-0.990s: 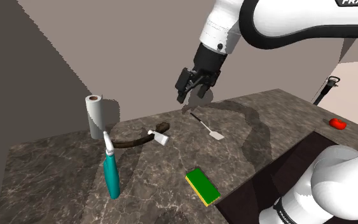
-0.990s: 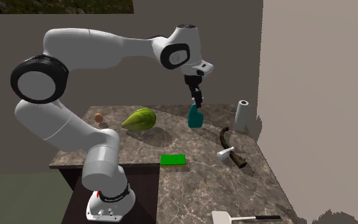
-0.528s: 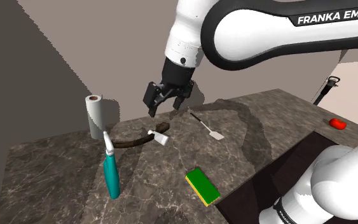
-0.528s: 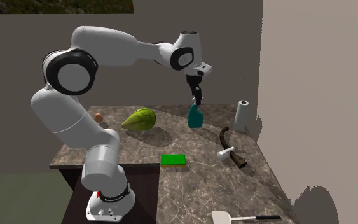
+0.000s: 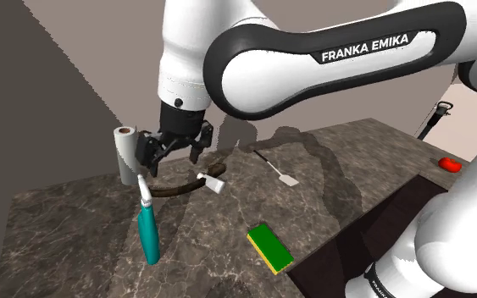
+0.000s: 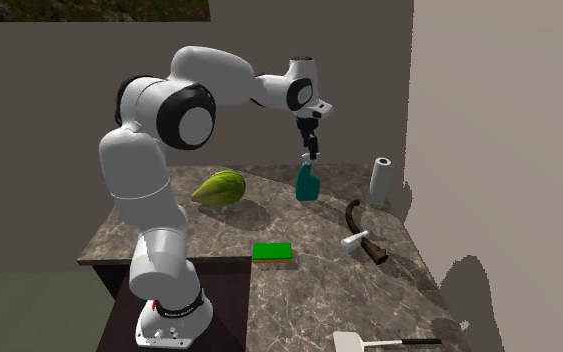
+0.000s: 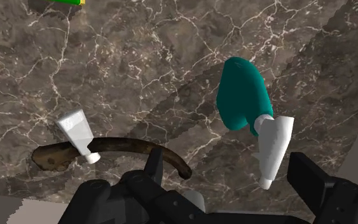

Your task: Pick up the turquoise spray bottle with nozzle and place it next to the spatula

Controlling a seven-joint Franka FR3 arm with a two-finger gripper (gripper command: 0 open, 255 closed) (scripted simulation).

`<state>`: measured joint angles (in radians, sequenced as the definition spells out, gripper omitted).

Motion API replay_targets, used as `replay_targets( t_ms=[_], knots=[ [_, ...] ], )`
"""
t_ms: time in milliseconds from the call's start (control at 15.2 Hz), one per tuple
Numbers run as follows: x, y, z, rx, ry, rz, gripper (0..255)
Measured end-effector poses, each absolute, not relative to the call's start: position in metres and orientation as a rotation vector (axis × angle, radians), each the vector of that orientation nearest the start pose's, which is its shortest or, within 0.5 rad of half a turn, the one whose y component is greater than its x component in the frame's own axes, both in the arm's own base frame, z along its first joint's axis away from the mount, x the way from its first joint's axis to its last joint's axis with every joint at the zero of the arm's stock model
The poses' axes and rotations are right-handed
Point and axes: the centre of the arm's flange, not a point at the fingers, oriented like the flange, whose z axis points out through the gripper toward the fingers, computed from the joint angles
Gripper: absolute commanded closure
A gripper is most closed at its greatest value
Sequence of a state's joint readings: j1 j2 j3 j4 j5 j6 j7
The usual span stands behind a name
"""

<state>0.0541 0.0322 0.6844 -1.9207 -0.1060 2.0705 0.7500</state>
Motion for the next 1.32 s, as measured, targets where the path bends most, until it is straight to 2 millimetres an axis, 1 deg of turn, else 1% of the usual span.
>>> replay_targets(
  t_ms=[264,330,594,792,1254,1320],
  knots=[
    [0.444,0.431,0.464,-3.108,-0.053,-0.210,0],
    [0.446,0.437,0.459,-3.110,-0.052,-0.208,0],
    [0.451,0.443,0.440,-3.111,-0.050,-0.208,0],
    [0.455,0.442,0.423,-3.111,-0.050,-0.208,0],
    [0.455,0.443,0.420,-3.111,-0.050,-0.208,0],
    [0.455,0.443,0.420,-3.111,-0.050,-0.208,255]
  ],
)
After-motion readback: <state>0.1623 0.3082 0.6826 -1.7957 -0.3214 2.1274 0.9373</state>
